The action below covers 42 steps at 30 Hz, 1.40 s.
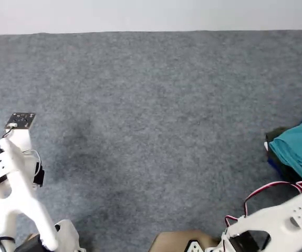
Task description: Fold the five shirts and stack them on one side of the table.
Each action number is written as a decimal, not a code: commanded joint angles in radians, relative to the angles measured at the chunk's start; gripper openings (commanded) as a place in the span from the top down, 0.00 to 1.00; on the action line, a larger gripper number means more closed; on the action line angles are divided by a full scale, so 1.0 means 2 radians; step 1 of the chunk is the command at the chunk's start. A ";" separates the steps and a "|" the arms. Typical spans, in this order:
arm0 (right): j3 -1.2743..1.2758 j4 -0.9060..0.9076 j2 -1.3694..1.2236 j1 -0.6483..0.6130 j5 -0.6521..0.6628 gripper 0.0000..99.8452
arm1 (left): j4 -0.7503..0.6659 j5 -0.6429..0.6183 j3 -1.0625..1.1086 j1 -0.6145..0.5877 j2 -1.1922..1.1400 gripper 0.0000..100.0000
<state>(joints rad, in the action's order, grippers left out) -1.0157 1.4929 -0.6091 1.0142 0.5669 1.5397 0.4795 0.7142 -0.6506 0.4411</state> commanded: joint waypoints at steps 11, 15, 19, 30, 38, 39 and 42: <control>-0.082 -0.096 -0.082 0.050 0.051 0.99 | -0.006 0.002 -0.002 0.002 0.015 0.99; -0.170 -0.022 -0.082 0.032 0.050 0.99 | -0.007 0.002 -0.002 0.002 0.014 0.99; -0.253 0.092 -0.083 -0.007 0.049 0.99 | -0.007 0.002 -0.003 0.002 0.013 0.99; -0.189 0.154 -0.045 -0.031 0.018 0.99 | -0.007 0.002 -0.003 0.002 0.012 0.99; 0.084 0.150 0.063 -0.043 0.018 0.99 | -0.018 0.002 -0.005 0.003 0.012 0.99; 0.107 0.150 0.064 -0.046 0.016 0.99 | -0.018 0.002 -0.005 0.003 0.012 0.99; 0.163 0.141 0.056 -0.050 0.014 0.99 | -0.018 0.002 -0.005 0.003 0.012 0.99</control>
<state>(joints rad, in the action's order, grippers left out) -0.7718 1.7538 -0.5585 0.9298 0.6068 1.5152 0.4795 0.7142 -0.6506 0.4411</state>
